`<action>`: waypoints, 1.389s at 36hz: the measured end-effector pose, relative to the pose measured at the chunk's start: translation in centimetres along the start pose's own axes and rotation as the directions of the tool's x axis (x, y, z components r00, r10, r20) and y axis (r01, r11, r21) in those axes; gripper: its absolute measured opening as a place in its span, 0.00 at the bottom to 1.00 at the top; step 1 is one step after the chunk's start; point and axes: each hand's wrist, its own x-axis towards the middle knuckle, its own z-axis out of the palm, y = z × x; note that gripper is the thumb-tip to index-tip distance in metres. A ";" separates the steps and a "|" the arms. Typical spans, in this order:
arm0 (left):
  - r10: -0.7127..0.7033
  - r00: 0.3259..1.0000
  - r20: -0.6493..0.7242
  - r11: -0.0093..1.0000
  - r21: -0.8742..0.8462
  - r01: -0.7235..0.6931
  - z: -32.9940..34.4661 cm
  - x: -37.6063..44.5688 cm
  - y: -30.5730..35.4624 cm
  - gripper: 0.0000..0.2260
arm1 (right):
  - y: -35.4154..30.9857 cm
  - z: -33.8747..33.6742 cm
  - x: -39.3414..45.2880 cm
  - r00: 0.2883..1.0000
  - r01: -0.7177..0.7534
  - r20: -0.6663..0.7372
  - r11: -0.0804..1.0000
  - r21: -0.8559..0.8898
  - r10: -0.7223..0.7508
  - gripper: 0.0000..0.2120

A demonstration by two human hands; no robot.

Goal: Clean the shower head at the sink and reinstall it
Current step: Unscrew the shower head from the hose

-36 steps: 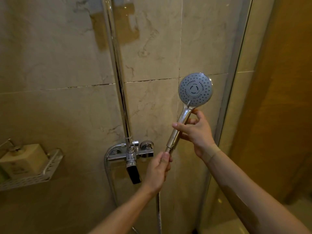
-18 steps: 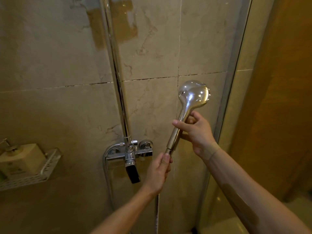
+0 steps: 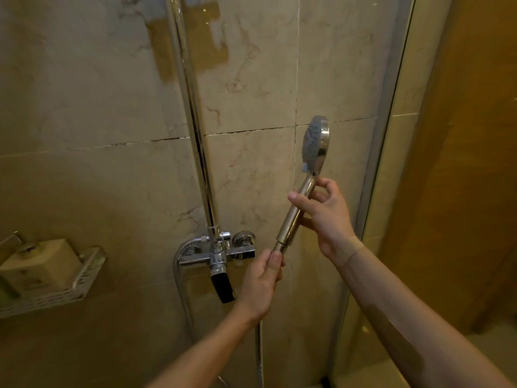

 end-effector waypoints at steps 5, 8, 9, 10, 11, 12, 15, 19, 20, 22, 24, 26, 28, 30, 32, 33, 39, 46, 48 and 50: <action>-0.001 1.000 -0.029 0.999 -0.038 0.000 -0.1 -0.2 -0.3 0.19 | -0.1 0.0 0.3 0.991 -0.118 0.084 0.979 0.168 0.105 0.25; -0.014 0.999 -0.030 0.998 -0.064 0.012 -0.3 -0.2 -0.1 0.17 | 0.2 0.3 0.0 0.993 -0.121 0.043 0.961 0.249 0.114 0.25; -0.018 0.999 -0.030 0.998 -0.060 0.016 -0.4 -0.1 0.0 0.16 | 0.2 0.4 -0.2 0.993 -0.116 0.035 0.965 0.237 0.111 0.23; -0.018 0.999 -0.029 0.999 -0.052 0.017 -0.4 -0.1 0.0 0.15 | 0.3 0.5 -0.5 0.994 -0.105 0.034 0.976 0.192 0.100 0.22; -0.016 1.000 -0.027 0.999 -0.035 0.015 -0.4 -0.2 0.0 0.15 | 0.3 0.7 -0.7 0.996 -0.083 0.038 0.989 0.119 0.079 0.23; -0.011 1.000 -0.023 1.000 -0.012 0.011 -0.4 -0.2 0.0 0.15 | 0.3 0.9 -0.9 0.998 -0.053 0.037 0.998 0.033 0.052 0.25; 0.003 1.000 -0.007 0.999 0.038 -0.003 -0.3 -0.6 0.0 0.14 | 0.3 1.1 -1.0 1.000 -0.005 -0.022 0.998 -0.059 0.004 0.26; 0.017 1.000 0.011 0.999 0.027 -0.018 0.0 -1.0 -0.1 0.17 | -0.1 0.6 -0.7 0.998 -0.067 0.023 0.994 0.081 0.065 0.23; 0.014 1.000 0.009 1.000 0.004 -0.014 0.1 -1.0 0.0 0.17 | -0.1 0.6 -0.8 0.998 -0.064 0.030 0.990 0.128 0.061 0.24; 0.000 1.000 0.005 0.999 -0.049 0.001 0.1 -0.9 0.4 0.16 | 0.2 0.7 -0.7 0.997 -0.072 0.010 0.966 0.248 0.072 0.28; -0.007 1.000 0.006 0.998 -0.061 0.007 0.1 -0.7 0.7 0.14 | 0.5 0.8 -0.6 0.996 -0.082 -0.005 0.943 0.322 0.088 0.25; -0.003 1.000 0.005 0.999 -0.041 0.004 0.0 -0.6 0.5 0.14 | 0.6 0.8 -0.5 0.996 -0.088 0.011 0.952 0.292 0.088 0.21; -0.002 1.000 0.007 1.000 -0.022 0.002 -0.2 -0.6 0.2 0.14 | 0.4 0.7 -0.6 0.996 -0.083 0.034 0.978 0.194 0.077 0.16; -0.004 1.000 0.004 1.000 -0.012 0.004 -0.4 -0.7 0.0 0.15 | 0.3 0.4 -0.7 0.996 -0.076 0.057 0.991 0.110 0.070 0.12; -0.005 1.000 -0.008 1.000 -0.005 0.005 -0.5 -0.7 0.0 0.15 | 0.0 0.2 -0.6 0.990 -0.106 0.099 0.991 0.082 0.098 0.12; -0.004 1.000 -0.014 1.000 -0.005 0.004 -0.4 -0.7 0.0 0.15 | -0.2 0.2 -0.6 0.987 -0.118 0.114 0.990 0.079 0.109 0.14; 0.008 1.000 -0.029 1.000 -0.015 -0.008 -0.5 -0.8 0.3 0.15 | 0.3 0.4 -0.7 0.998 -0.065 0.023 0.983 0.171 0.062 0.24; 0.062 0.997 -0.051 0.996 0.064 -0.058 -0.5 -1.3 -0.2 0.15 | 0.3 0.9 -1.3 0.999 0.042 -0.007 0.999 0.015 -0.042 0.26; 0.056 0.997 -0.060 0.997 0.053 -0.053 -0.5 -1.3 -0.2 0.14 | 0.2 0.9 -1.0 0.999 0.035 -0.037 0.999 -0.004 -0.036 0.23; 0.047 0.997 -0.061 0.998 0.031 -0.046 -0.4 -1.4 -0.1 0.14 | 0.0 0.7 -0.7 0.999 -0.048 -0.004 0.996 0.072 0.049 0.19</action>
